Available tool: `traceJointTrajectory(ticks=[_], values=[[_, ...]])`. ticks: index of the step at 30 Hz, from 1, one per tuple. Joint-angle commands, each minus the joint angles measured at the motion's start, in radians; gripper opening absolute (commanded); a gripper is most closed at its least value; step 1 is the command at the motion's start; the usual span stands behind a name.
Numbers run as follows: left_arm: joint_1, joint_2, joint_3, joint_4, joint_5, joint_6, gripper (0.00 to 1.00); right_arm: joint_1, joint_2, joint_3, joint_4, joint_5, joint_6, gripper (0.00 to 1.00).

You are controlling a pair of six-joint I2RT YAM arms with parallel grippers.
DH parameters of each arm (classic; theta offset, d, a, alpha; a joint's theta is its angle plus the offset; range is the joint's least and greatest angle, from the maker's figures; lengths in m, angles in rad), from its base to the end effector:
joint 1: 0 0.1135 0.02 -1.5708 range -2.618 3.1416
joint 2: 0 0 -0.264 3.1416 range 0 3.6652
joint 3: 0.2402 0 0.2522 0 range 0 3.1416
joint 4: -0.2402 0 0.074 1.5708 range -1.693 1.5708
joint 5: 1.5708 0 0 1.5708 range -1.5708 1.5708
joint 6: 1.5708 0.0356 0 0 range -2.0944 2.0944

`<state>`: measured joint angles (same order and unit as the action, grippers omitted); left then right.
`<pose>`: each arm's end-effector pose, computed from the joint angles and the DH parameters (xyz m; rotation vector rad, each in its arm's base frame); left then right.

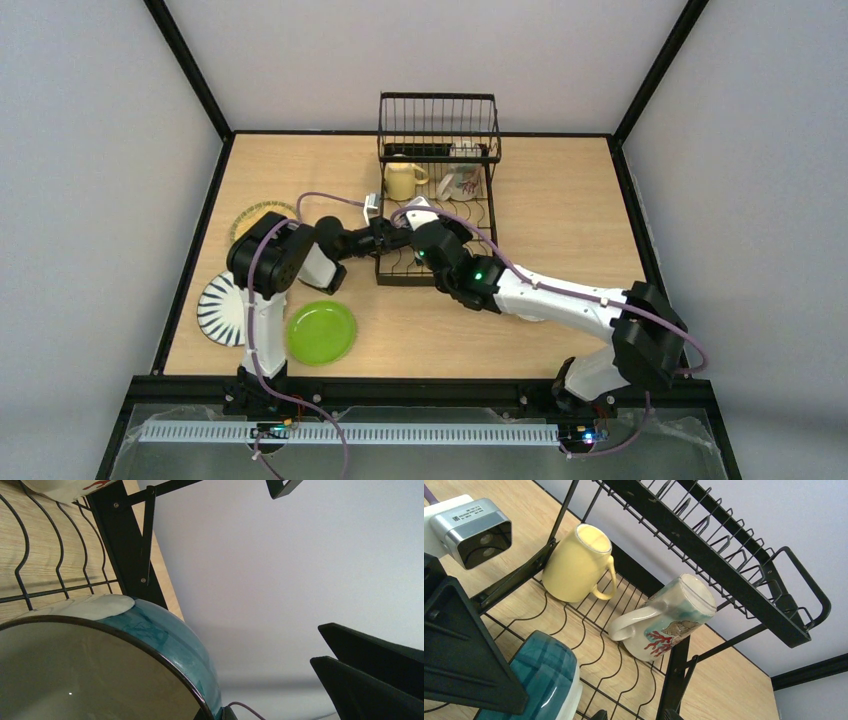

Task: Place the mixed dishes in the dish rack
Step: Insert the bowl into the dish rack.

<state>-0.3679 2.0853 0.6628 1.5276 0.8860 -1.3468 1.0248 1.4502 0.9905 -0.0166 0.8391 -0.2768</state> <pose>0.3087 -0.1485 0.1200 -0.0082 1.8870 -1.9207 0.1895 0.2608 0.2758 -0.7133 1.7582 -0.3526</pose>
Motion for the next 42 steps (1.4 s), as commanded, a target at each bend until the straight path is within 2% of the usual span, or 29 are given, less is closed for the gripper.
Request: traceJointTrajectory(ticks=[1,18,42], values=[[0.038,0.081,-0.098,0.213,0.001,0.065,0.02,-0.016,0.027,0.032,0.002,-0.025,0.023,0.64],[0.06,0.094,-0.135,0.213,-0.01,0.077,0.02,-0.201,0.17,0.106,-0.063,-0.174,0.256,0.64],[0.088,0.132,-0.154,0.214,0.018,0.099,0.02,-0.207,0.288,0.094,-0.053,-0.216,0.397,0.64]])
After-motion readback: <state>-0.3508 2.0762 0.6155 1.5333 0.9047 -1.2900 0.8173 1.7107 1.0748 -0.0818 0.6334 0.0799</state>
